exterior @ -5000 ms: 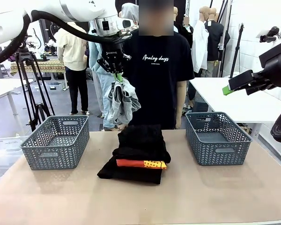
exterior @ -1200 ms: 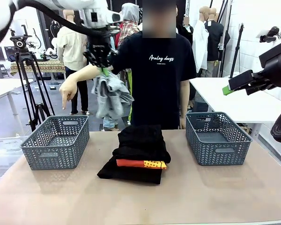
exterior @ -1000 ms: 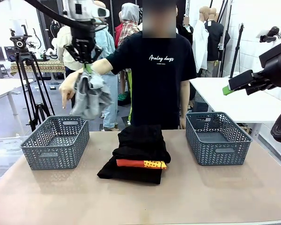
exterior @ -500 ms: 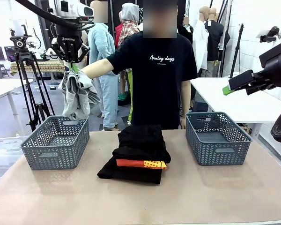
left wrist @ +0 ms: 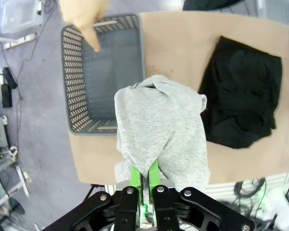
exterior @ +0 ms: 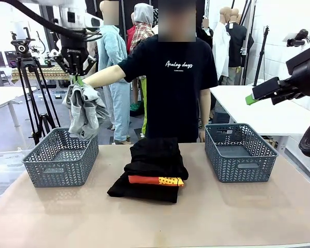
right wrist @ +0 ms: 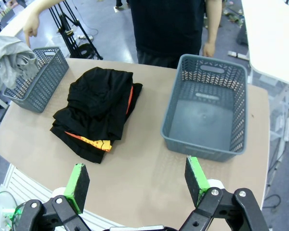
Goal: Sort the tops and bottoms.
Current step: Sort the clothes according to human instructions.
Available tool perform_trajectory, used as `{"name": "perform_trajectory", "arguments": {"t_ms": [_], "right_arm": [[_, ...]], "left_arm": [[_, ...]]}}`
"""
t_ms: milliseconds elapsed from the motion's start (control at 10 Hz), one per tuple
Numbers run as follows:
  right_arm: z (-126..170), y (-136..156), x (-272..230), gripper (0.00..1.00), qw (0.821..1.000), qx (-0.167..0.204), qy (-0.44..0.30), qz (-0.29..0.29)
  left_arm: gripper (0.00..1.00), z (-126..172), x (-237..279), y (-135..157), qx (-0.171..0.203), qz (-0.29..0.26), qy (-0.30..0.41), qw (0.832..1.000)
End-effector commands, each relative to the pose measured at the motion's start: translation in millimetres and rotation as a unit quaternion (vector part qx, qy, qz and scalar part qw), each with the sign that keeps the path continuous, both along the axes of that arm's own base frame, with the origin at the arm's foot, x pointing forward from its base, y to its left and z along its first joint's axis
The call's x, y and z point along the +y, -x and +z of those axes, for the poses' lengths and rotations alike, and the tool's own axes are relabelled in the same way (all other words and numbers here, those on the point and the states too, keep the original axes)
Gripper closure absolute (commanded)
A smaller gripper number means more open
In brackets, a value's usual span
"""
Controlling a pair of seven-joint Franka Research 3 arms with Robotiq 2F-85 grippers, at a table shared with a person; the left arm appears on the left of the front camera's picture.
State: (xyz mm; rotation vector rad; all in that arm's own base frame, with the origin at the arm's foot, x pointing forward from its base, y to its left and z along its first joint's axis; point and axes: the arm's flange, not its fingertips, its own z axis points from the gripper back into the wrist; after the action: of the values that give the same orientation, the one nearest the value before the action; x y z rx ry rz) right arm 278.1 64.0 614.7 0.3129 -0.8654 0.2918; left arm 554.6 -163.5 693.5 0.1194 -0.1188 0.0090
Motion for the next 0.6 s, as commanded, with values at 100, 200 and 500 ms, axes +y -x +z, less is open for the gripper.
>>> {"name": "perform_trajectory", "arguments": {"t_ms": [100,200,500], "right_arm": [[-1,-1,0,0.00,1.000,0.003,-0.002,0.004],[-1,-1,0,0.00,1.000,0.003,-0.002,0.004],[-1,-1,0,0.00,1.000,0.003,-0.002,0.004]], "left_arm": [[1.00,-62,49,-16,-0.019,0.061,-0.006,0.998],[1.00,-80,61,-20,0.002,0.049,-0.005,0.999],[1.00,-93,60,-18,0.013,0.029,0.050,0.998]]}}
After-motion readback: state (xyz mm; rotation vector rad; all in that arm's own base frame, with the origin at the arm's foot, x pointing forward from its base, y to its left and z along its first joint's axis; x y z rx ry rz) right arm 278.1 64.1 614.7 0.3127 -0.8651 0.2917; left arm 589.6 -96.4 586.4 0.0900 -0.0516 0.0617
